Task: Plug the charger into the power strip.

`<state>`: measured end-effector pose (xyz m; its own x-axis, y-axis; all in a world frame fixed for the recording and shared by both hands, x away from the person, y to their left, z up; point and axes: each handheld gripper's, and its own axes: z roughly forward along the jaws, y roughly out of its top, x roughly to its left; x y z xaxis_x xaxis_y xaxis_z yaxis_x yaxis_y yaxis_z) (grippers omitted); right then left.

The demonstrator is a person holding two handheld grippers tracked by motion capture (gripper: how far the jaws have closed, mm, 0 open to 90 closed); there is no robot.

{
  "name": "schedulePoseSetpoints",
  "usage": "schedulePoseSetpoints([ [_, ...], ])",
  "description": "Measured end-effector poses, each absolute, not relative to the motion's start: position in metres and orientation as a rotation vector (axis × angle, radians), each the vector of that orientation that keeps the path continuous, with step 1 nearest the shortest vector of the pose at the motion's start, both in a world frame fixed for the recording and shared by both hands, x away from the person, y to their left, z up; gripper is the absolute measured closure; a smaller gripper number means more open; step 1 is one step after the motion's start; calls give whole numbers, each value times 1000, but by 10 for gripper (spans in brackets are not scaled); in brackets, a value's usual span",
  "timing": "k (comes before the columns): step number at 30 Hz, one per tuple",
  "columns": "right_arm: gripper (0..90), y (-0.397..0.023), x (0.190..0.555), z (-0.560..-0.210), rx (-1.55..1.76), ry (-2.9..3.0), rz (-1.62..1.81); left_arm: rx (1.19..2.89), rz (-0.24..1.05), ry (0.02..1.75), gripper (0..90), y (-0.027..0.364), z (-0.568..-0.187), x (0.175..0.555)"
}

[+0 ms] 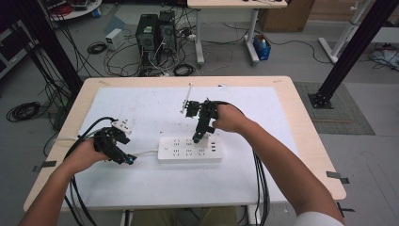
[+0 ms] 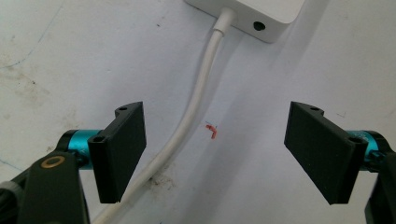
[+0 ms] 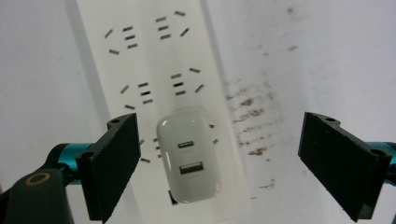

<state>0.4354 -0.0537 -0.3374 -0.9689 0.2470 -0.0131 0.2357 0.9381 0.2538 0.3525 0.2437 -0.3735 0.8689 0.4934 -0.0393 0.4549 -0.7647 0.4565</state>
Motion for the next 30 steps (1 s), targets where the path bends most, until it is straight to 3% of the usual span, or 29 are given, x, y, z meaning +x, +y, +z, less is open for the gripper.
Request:
schedulePoseSetpoints([
  [2,106,-58,436,-333,395,3032,434,2582,115,691,210,244,-373,352],
  [3,4,-59,436,-331,402,3021,459,2580,119,695,210,245,-372,352],
  [17,8,-111,427,-281,586,2832,755,2564,167,728,210,249,-360,349],
  [30,8,-187,390,-260,814,2699,703,2572,221,742,210,250,-345,344],
])
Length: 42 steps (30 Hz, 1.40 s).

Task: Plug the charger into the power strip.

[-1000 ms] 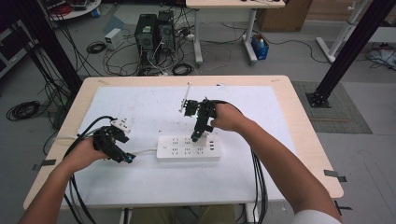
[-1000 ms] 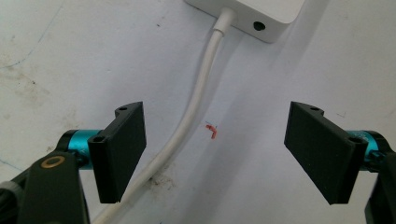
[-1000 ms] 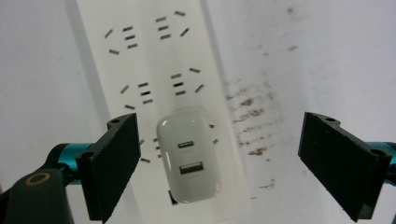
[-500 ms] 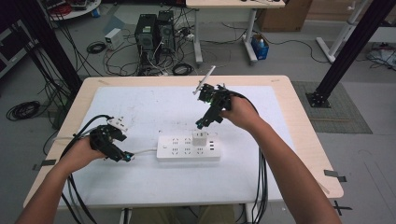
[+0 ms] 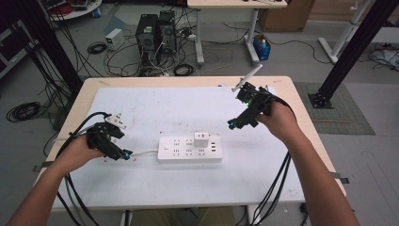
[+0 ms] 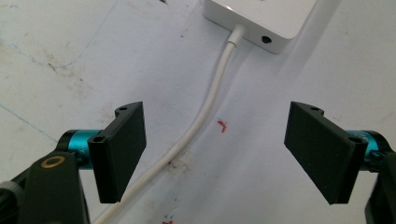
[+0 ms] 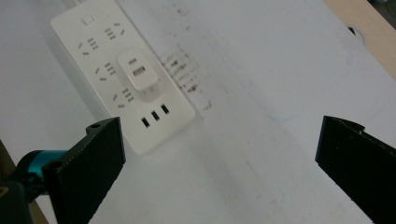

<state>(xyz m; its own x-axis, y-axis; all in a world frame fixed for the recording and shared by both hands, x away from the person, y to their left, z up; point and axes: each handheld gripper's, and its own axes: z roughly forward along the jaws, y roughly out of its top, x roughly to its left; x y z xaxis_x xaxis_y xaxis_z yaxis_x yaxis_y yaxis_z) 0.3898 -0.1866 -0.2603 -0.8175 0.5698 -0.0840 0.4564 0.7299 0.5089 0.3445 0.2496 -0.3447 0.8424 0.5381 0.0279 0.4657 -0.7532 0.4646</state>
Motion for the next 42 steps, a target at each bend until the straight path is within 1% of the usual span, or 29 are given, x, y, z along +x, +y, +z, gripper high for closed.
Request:
schedulePoseSetpoints([
  [8,9,-213,368,-267,902,2646,665,2559,257,794,210,253,-345,339],
  [18,9,-232,357,-279,954,2622,658,2549,271,809,210,255,-345,339],
  [35,9,-247,345,-308,1025,2615,702,2531,273,840,209,259,-351,344],
  [42,9,-248,343,-313,1049,2601,709,2528,272,840,210,258,-351,343],
])
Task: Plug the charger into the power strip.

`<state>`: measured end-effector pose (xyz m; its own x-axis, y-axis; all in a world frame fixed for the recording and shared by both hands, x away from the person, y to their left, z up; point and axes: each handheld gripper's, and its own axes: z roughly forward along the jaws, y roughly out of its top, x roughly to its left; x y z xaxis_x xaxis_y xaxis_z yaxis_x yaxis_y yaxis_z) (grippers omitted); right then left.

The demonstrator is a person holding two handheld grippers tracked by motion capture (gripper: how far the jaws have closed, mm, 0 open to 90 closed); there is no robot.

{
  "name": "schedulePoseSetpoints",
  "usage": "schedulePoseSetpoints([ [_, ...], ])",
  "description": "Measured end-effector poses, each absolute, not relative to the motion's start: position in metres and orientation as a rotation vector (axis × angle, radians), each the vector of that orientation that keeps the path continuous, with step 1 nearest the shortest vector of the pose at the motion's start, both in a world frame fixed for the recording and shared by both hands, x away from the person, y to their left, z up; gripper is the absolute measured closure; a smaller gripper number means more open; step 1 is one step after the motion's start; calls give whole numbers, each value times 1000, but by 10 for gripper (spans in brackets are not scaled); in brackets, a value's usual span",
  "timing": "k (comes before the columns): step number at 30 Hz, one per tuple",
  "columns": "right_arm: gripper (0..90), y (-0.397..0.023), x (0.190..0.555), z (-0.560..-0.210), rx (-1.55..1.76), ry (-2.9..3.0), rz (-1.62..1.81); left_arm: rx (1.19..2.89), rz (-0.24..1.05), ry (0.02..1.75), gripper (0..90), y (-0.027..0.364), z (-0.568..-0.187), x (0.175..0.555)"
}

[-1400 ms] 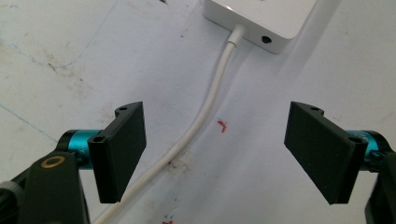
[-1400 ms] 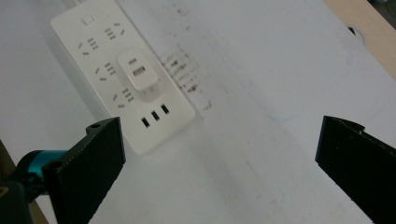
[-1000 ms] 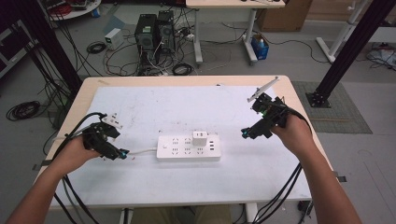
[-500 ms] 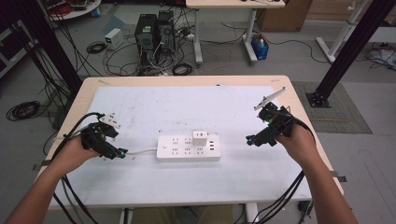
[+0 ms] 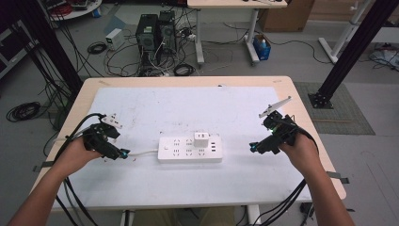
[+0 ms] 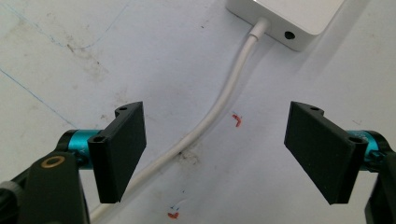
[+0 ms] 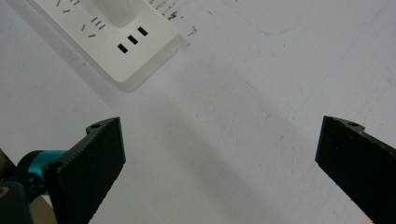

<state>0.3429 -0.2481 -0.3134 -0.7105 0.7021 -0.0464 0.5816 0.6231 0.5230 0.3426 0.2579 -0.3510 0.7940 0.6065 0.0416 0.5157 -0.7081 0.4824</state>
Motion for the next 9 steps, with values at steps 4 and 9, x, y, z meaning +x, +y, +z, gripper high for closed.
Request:
schedulePoseSetpoints([
  [4,9,-248,342,-314,1046,2598,707,2524,276,839,210,257,-350,342],
  [9,8,-249,343,-316,1059,2583,718,2519,273,848,209,259,-351,344],
])
